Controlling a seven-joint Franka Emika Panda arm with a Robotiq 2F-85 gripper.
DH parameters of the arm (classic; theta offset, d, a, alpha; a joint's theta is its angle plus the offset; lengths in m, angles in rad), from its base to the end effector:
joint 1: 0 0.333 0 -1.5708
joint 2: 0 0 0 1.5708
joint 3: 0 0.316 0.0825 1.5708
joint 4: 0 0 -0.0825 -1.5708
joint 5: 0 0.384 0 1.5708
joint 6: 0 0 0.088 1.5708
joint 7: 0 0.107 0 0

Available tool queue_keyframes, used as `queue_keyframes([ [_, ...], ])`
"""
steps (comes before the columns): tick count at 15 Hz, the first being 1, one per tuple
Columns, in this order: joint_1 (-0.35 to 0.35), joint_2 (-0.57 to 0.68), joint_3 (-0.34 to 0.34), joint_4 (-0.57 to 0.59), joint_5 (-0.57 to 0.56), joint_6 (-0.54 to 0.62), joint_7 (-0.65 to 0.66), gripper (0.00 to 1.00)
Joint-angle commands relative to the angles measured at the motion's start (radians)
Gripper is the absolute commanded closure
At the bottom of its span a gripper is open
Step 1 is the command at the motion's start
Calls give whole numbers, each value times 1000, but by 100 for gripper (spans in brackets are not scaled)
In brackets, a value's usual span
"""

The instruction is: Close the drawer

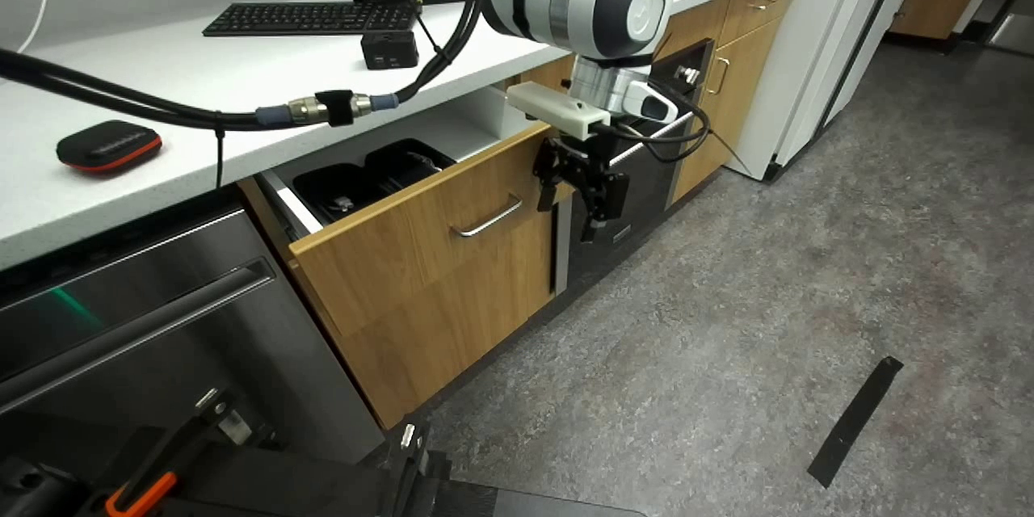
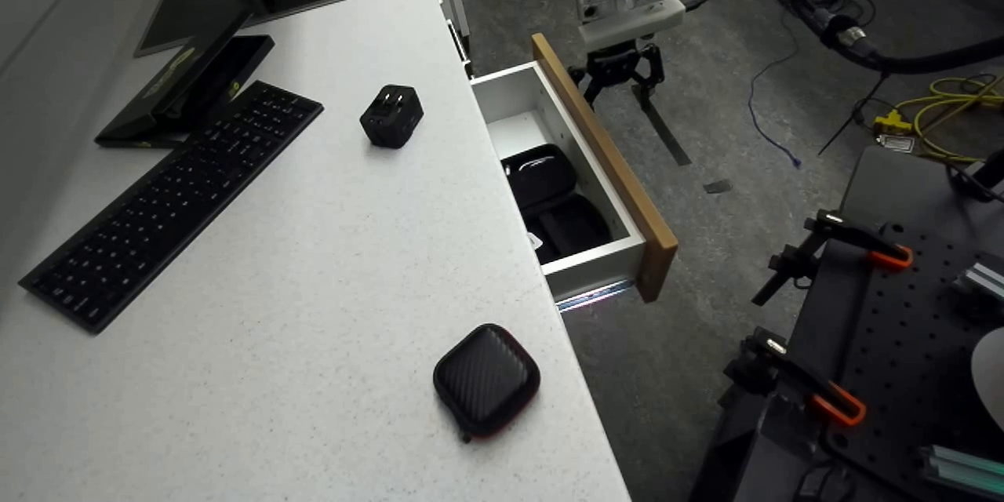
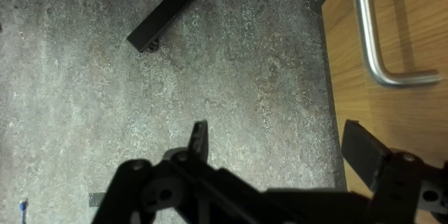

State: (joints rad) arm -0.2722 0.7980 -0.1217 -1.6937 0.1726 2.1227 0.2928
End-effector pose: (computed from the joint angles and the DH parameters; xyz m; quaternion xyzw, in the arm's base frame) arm 0.5830 -0.2302 0.1101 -0.9092 0.3757 0.1775 0.0270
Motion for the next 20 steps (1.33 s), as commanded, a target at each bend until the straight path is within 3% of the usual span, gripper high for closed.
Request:
queue_keyframes([
  [1,22,68,27,72,50,28,-30,0],
  [10,60,116,148,133,99,126,-148,0],
  [20,86,137,189,178,110,105,-191,0],
])
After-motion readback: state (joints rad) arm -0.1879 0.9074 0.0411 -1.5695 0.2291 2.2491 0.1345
